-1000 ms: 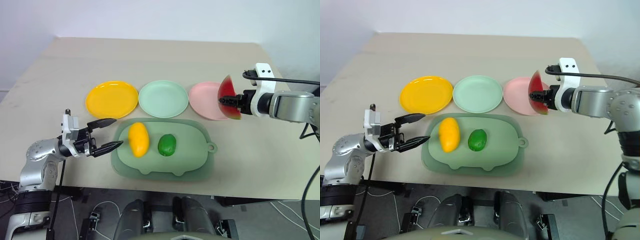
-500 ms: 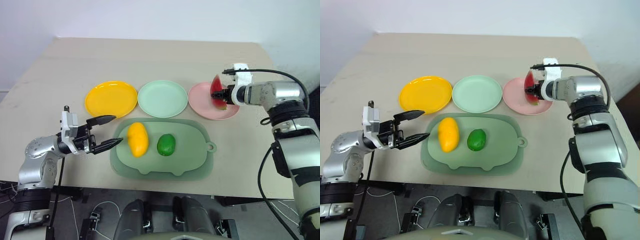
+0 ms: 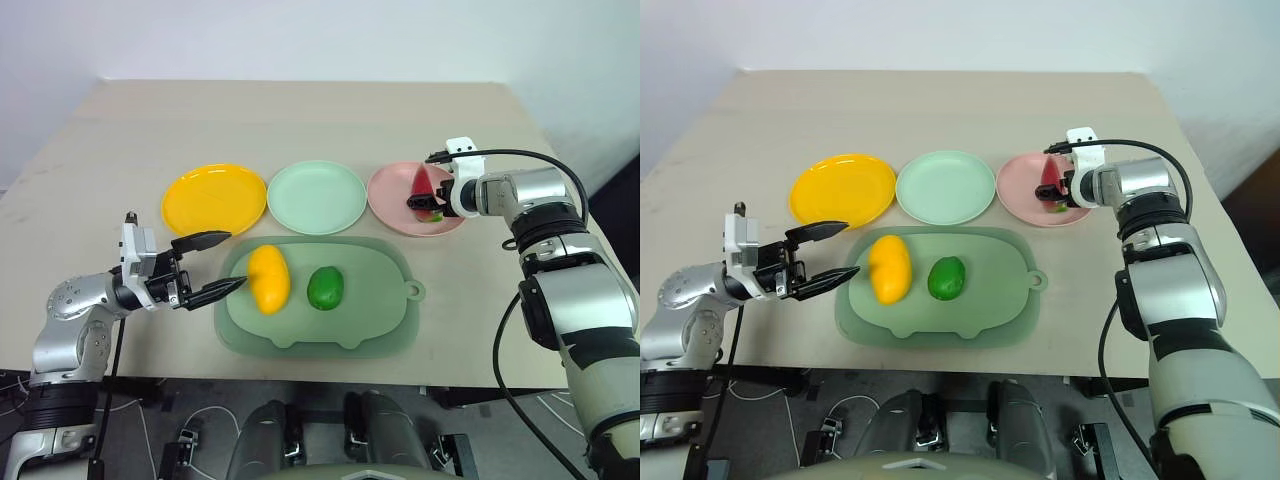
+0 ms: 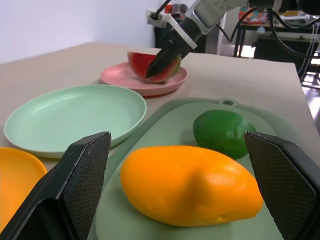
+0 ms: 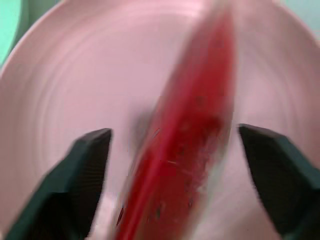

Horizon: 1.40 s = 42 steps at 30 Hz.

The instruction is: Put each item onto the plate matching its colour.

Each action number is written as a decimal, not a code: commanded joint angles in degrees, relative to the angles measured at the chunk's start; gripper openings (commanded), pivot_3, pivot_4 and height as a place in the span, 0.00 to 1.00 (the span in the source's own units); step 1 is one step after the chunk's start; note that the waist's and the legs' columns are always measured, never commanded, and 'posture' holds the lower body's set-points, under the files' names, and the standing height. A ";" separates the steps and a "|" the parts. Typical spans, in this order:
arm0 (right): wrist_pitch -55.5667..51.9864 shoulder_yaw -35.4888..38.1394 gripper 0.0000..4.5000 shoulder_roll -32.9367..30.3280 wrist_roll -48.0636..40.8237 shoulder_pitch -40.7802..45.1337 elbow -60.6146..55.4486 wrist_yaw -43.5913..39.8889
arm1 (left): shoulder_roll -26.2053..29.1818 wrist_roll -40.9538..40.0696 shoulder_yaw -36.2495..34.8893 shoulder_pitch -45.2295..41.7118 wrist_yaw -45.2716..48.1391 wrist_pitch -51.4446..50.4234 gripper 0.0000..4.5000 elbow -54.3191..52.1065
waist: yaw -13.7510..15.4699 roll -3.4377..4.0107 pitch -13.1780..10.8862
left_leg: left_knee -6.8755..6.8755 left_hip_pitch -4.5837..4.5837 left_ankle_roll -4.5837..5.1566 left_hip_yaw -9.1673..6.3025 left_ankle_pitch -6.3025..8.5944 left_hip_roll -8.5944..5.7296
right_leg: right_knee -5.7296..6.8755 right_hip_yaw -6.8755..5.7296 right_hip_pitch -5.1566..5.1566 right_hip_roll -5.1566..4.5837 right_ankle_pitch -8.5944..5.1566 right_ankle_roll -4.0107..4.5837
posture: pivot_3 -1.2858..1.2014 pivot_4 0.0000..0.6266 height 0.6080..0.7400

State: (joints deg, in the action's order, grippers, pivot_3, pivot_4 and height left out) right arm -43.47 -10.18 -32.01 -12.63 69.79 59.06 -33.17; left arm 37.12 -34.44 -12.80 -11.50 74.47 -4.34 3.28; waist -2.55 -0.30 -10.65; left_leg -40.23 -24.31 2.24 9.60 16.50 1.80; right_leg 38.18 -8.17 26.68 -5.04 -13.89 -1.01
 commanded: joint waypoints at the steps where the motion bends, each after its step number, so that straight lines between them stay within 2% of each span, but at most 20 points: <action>1: -0.18 1.95 1.00 -0.91 1.42 1.69 -3.82 -2.10 | 0.96 -1.35 -2.05 0.37 -0.23 -0.09 1.00 -2.32 | -0.01 0.00 0.00 | 0.00 0.00 0.00 0.00 0.00 0.01 | 0.00 0.00 0.01 0.00 0.00 0.00 | 0.52 0.24 0.67; 7: -11.17 3.49 1.00 -5.29 -0.40 -0.93 -22.17 -7.37 | 3.69 -2.34 -3.58 1.67 1.80 -1.19 1.00 -2.31 | 0.01 0.03 -0.02 | 0.01 -0.04 -0.01 -0.01 0.00 0.02 | 0.02 0.00 0.08 -0.01 0.00 0.01 | 0.52 0.24 0.67; 11: -26.15 6.23 1.00 -8.84 -5.77 -4.05 -41.04 -9.58 | 5.25 -2.70 -4.27 1.74 3.07 -1.76 1.00 -1.74 | 0.14 0.02 -0.01 | 0.03 -0.06 -0.02 -0.07 0.00 0.01 | -0.02 0.00 0.10 -0.06 -0.01 0.03 | 0.52 0.24 0.67; 17: -45.48 11.02 1.00 -8.81 -15.56 -7.58 -63.72 -9.70 | 6.18 -2.40 -4.54 1.77 4.29 -1.66 1.00 -0.72 | 0.09 0.02 -0.01 | 0.05 -0.06 -0.11 -0.12 0.05 0.02 | -0.06 0.00 0.13 -0.09 0.04 0.13 | 0.52 0.24 0.67; 23: -48.63 11.51 1.00 -6.40 -25.22 -12.47 -81.16 -11.77 | 6.62 -1.79 -4.46 1.32 5.32 -1.14 1.00 1.16 | 0.14 0.02 -0.01 | 0.07 -0.07 -0.15 -0.12 0.05 0.01 | -0.09 -0.01 0.14 -0.09 0.06 0.15 | 0.52 0.24 0.67; 28: -41.97 7.04 1.00 -7.81 -29.38 -18.30 -86.12 -16.05 | 6.23 -1.13 -3.75 0.52 5.54 -0.45 1.00 2.31 | 0.34 -0.01 0.00 | 0.07 -0.07 -0.16 -0.12 0.07 0.00 | -0.12 -0.01 0.11 -0.10 0.06 0.14 | 0.52 0.24 0.67; 35: -37.38 -0.35 1.00 -6.92 -28.01 -19.90 -83.83 -14.78 | 5.95 -0.86 -3.37 -0.17 5.51 -0.07 1.00 2.89 | 0.13 -0.01 0.00 | 0.07 -0.06 -0.17 -0.12 0.06 -0.01 | -0.12 -0.01 0.11 -0.10 0.07 0.15 | 0.52 0.24 0.67; 42: -33.25 -7.39 1.00 -1.92 -23.52 -20.16 -78.53 -10.54 | 5.59 -0.81 -3.15 -0.46 5.31 -0.03 1.00 2.87 | 0.13 -0.01 0.00 | 0.07 -0.07 -0.13 -0.12 0.03 -0.01 | -0.11 -0.02 0.13 -0.10 0.07 0.16 | 0.52 0.24 0.67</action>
State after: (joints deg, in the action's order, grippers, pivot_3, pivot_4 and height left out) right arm -78.42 -17.23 -34.44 -37.25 49.46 -19.93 -44.58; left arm 42.54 -35.40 -15.31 -11.46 79.75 -5.29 6.64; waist -2.42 -0.32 -10.65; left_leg -40.16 -24.38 2.11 9.48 16.53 1.79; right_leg 38.07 -8.20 26.80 -5.14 -13.82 -0.85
